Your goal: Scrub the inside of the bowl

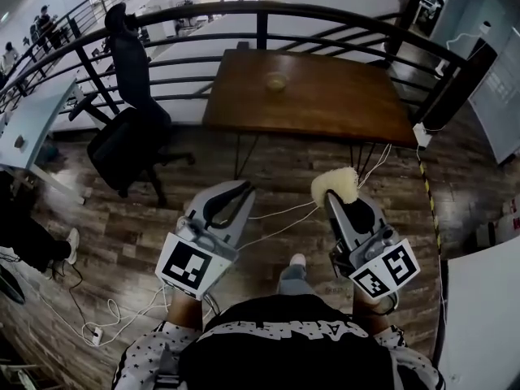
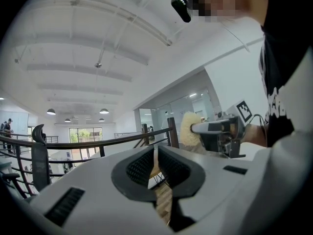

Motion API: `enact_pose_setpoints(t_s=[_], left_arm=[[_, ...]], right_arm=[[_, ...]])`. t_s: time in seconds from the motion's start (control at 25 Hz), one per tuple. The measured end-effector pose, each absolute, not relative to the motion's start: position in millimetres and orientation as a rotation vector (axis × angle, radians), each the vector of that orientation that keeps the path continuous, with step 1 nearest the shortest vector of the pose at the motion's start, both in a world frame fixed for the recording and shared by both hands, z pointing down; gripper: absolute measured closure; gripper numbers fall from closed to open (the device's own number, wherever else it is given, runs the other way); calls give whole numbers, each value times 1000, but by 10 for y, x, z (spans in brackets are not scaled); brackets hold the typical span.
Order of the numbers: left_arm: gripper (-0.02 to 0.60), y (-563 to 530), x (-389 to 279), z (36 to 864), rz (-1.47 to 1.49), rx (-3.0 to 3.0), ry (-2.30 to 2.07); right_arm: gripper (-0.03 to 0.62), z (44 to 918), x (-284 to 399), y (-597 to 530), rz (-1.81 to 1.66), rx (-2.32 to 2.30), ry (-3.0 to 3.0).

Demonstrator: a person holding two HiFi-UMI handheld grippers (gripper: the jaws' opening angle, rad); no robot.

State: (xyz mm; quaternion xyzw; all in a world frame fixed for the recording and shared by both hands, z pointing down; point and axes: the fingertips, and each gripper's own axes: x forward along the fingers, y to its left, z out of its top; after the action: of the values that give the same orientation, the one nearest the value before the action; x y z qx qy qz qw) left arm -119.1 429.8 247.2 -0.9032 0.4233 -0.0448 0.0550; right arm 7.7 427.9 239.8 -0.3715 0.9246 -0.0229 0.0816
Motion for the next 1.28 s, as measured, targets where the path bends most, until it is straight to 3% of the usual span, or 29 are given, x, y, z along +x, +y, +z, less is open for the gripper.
enact_pose_setpoints(t_s=[0.8,1.28], left_arm=[[563,2943,-304,2521,-167,-2715,1431],[563,2610,-289,2405,-190,-2693,1528]], right_arm=[[531,2516,1053,2804,-124,-1000,2808],[531,2423,1117,2384,-148,-934,2812]])
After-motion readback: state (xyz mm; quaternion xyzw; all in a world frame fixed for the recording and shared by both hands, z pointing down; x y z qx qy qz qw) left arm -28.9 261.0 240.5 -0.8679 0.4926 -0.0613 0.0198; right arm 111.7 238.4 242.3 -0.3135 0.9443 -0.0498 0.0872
